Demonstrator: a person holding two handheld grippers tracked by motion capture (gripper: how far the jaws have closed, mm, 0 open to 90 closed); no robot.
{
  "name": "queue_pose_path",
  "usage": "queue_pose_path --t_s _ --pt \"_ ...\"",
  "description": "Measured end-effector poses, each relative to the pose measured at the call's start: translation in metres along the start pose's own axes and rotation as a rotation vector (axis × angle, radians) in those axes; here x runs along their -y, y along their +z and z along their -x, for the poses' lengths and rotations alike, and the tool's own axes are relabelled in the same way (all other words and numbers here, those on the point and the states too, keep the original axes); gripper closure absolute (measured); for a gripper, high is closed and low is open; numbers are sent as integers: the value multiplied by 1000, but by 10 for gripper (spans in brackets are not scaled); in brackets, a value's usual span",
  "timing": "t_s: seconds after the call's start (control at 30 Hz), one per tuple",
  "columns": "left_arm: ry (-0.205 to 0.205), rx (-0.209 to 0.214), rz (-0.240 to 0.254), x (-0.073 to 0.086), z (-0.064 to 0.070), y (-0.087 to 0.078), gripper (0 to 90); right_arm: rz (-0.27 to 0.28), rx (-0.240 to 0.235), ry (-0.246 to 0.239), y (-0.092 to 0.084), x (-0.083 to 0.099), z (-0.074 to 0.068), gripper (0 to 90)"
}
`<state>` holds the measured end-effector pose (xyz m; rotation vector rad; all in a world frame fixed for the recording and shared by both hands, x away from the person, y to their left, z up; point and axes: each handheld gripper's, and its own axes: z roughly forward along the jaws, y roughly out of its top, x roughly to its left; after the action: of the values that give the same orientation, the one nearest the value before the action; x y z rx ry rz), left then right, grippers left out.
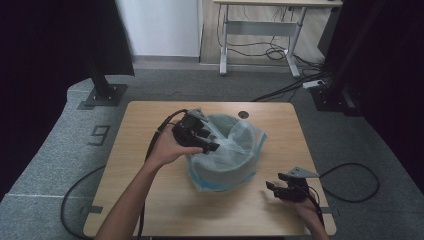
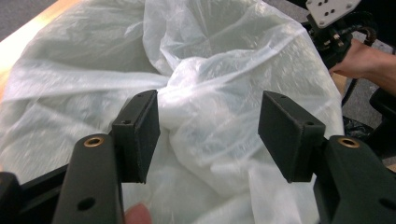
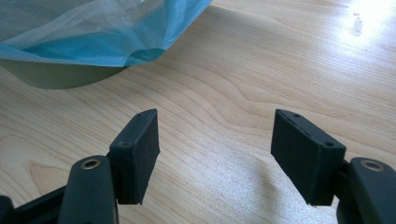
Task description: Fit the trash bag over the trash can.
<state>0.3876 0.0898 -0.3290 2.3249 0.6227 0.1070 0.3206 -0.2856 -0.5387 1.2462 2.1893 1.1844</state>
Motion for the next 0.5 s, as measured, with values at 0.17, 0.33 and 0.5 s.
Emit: queue_pose_path --t_s 0.17,0.33,0.5 --pt "17 3 -28 9 6 0 379 -5 0 -4 1 0 -1 316" --pt "32 -22 -72 14 9 6 380 -7 0 -6 2 0 -2 316" --pt "21 -19 -127 21 6 18 383 -6 3 -3 2 1 -1 317"
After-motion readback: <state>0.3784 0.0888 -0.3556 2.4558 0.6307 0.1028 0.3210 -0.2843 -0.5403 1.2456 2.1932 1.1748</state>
